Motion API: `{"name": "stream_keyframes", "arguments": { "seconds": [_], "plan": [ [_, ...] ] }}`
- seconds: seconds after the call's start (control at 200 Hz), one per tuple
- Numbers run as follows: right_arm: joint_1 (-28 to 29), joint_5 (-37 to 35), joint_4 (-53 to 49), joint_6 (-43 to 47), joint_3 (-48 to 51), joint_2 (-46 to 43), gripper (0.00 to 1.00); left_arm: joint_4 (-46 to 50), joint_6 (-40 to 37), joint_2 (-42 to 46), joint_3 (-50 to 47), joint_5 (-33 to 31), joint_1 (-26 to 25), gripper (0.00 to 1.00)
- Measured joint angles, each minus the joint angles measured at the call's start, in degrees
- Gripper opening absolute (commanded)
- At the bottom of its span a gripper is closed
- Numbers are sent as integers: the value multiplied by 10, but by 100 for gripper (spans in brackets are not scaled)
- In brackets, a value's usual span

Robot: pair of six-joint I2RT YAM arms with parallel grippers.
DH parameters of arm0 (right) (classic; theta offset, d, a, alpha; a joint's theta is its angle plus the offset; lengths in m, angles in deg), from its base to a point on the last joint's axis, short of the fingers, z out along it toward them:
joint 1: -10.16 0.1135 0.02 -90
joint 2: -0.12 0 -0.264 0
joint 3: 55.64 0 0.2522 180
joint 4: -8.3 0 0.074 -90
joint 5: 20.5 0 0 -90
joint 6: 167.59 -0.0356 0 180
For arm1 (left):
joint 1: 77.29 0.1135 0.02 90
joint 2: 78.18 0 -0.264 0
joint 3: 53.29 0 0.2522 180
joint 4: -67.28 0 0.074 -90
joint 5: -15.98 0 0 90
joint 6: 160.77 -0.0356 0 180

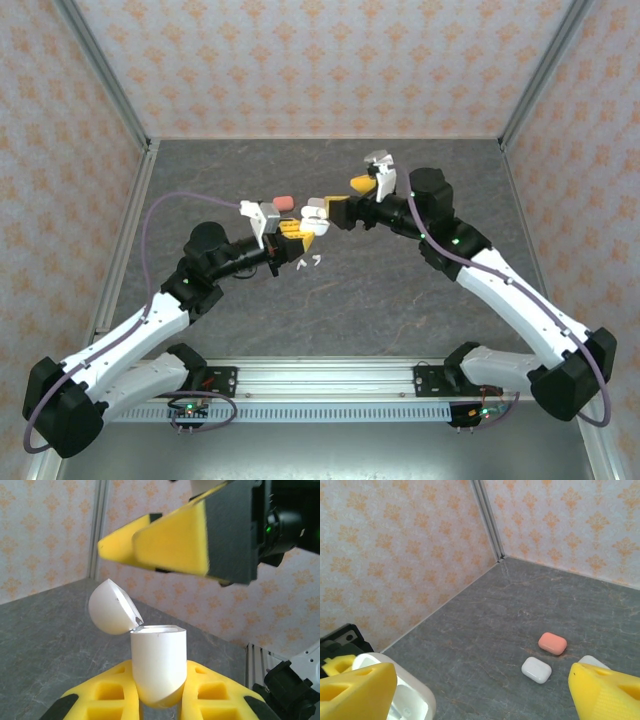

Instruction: Insert wireless bluetooth earbuds into charging case

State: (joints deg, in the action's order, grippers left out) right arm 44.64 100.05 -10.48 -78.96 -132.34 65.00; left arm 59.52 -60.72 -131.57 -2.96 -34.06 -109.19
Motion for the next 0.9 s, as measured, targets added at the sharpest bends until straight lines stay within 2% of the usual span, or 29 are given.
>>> {"name": "stream_keyframes", "arguments": {
  "seconds": [0.11,0.29,0.435,0.656,0.901],
  "plan": [
    [-6,-23,-24,-4,-3,-24,87,13,-7,12,0,0,0,1],
    [-6,-68,-77,-19,-16,-3,77,18,-16,56,-3,0,0,0],
    [-7,-65,-91,-48,-15,61,65,21,-27,94,-8,3,0,0],
    [-2,-26,-78,-104,-1,176,55,28,-36,119,-10,17,0,0],
    [52,-5,-61,-120,-8,308,46,33,-42,120,-14,31,0,0]
  ]
}}
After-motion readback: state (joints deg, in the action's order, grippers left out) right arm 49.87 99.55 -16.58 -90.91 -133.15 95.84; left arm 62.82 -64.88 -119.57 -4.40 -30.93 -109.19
